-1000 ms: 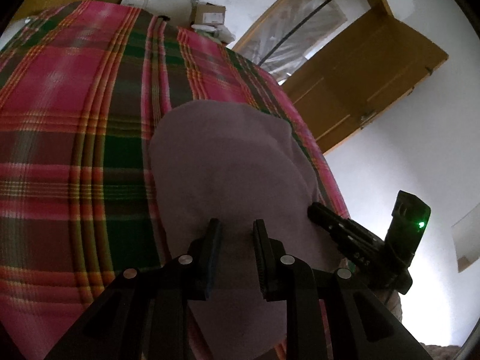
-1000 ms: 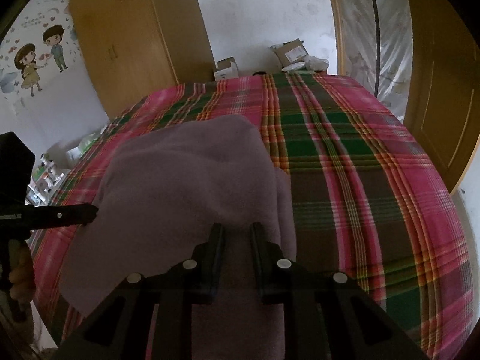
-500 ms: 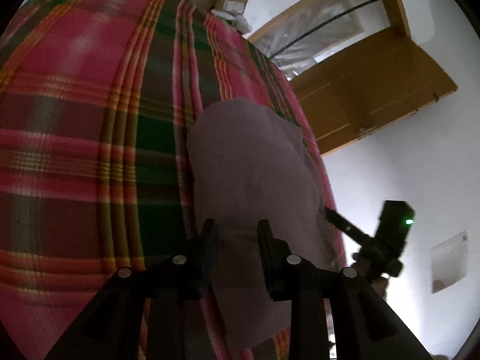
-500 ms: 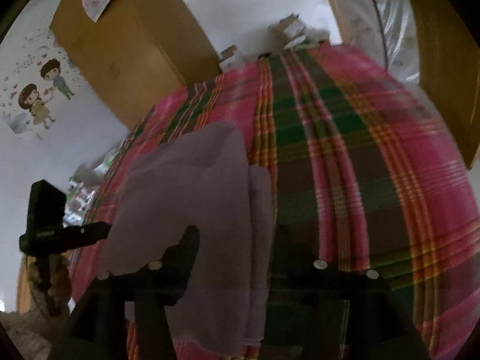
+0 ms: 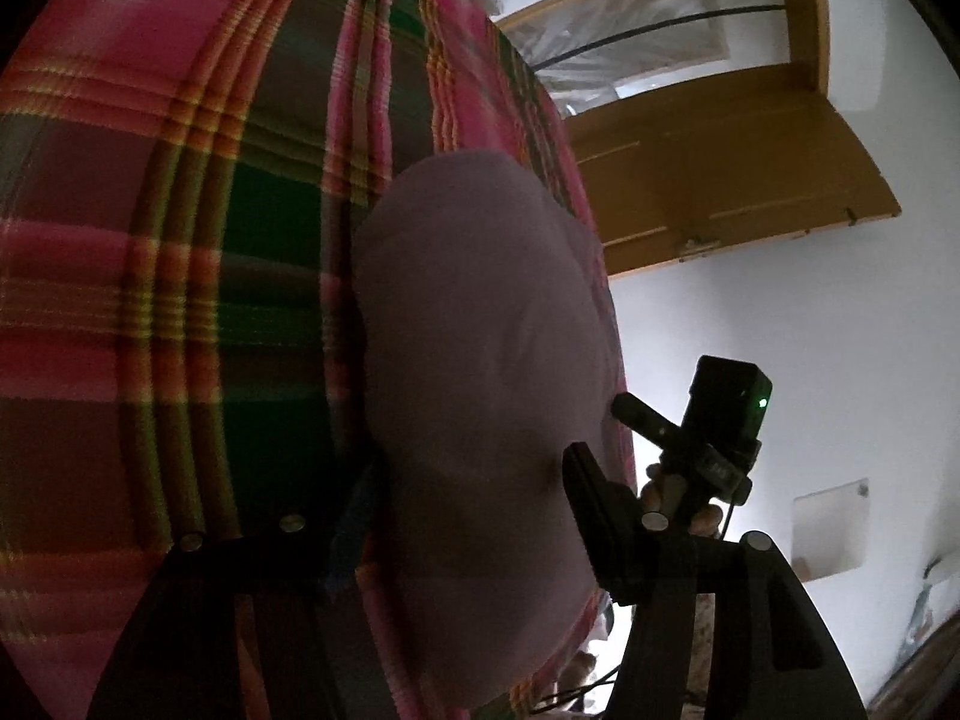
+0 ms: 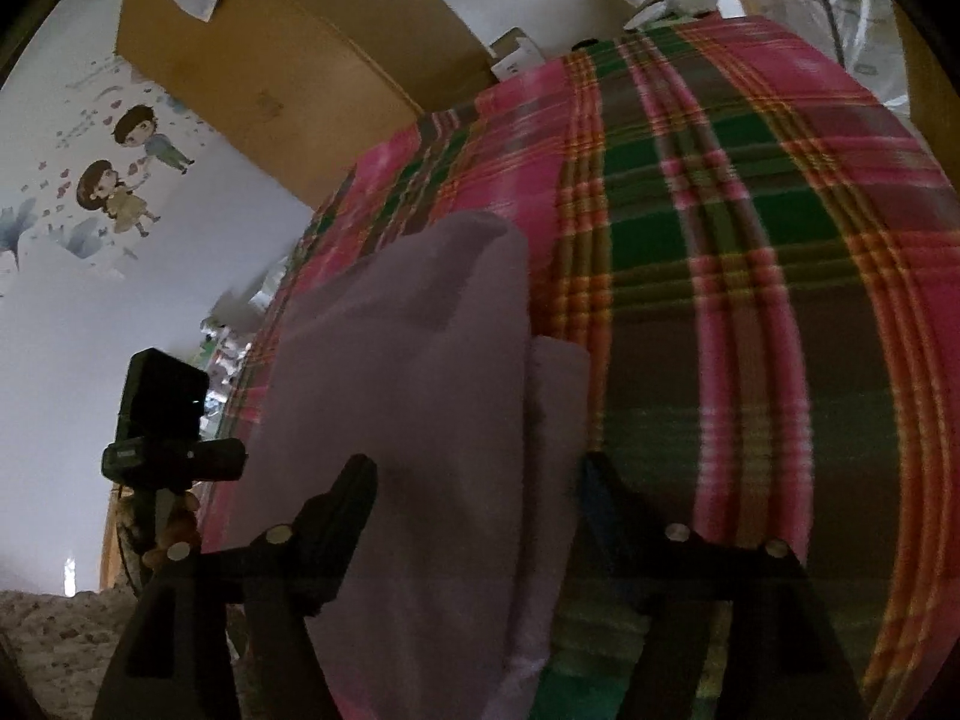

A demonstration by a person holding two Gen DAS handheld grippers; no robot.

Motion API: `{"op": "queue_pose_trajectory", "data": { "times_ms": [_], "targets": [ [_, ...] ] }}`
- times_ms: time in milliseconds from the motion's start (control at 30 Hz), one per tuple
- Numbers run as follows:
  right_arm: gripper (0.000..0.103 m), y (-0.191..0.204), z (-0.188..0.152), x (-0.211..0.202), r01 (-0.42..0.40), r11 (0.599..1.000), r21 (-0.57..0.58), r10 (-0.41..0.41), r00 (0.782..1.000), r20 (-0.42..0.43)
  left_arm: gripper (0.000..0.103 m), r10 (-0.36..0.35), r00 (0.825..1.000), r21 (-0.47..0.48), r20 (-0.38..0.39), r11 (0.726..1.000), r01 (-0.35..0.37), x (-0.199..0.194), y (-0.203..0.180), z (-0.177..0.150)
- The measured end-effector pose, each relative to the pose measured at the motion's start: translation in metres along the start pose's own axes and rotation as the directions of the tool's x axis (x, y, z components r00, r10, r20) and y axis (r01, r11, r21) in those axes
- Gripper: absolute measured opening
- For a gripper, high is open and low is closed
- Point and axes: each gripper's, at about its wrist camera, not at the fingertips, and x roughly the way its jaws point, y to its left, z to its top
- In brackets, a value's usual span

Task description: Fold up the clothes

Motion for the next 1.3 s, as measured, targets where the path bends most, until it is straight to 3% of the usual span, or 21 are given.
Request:
{"op": "queue_pose_trajectory", "data": {
  "times_ms": [267, 400, 533, 633, 700, 933, 1300],
  "targets": [
    [0.071, -0.008, 0.001, 0.004, -0.111, 0.993, 0.041, 0.11, 0.993, 0.029, 0.062, -0.008, 1.0, -0.019, -0.007, 1.0, 0.008, -0.001, 0.005, -0.01],
    [0.061, -0.005, -0.001, 0.002, -0.054, 0.997, 0.049, 0.053, 0.998, 0.028, 0.057, 0.001, 1.0, -0.024, 0.006, 1.0, -0.001, -0.003, 0.006, -0.012],
    [0.053, 0.01, -0.008, 0.003, 0.063, 0.998, -0.015, -0.063, 0.997, 0.051, 0.05, 0.007, 1.0, -0.032, 0.026, 0.999, -0.006, -0.008, 0.01, -0.015],
    [0.044, 0.016, -0.011, 0.005, 0.118, 0.992, -0.047, -0.115, 0.991, 0.067, 0.046, 0.011, 0.999, -0.028, 0.036, 1.0, -0.01, -0.008, 0.01, -0.017],
    [0.032, 0.015, -0.014, 0.006, 0.109, 0.994, -0.029, -0.107, 0.992, 0.071, 0.042, 0.006, 0.999, -0.036, 0.037, 0.999, -0.004, -0.008, 0.013, -0.018],
    [0.025, 0.029, -0.022, -0.001, 0.161, 0.987, -0.02, -0.158, 0.981, 0.11, 0.034, 0.018, 0.999, -0.024, 0.049, 1.0, -0.017, -0.009, 0.006, -0.019],
    [0.024, 0.063, -0.007, -0.008, 0.122, 0.993, -0.005, -0.119, 0.978, 0.171, 0.03, 0.028, 0.992, 0.009, 0.123, 1.0, -0.03, -0.047, -0.002, 0.003]
  ]
}}
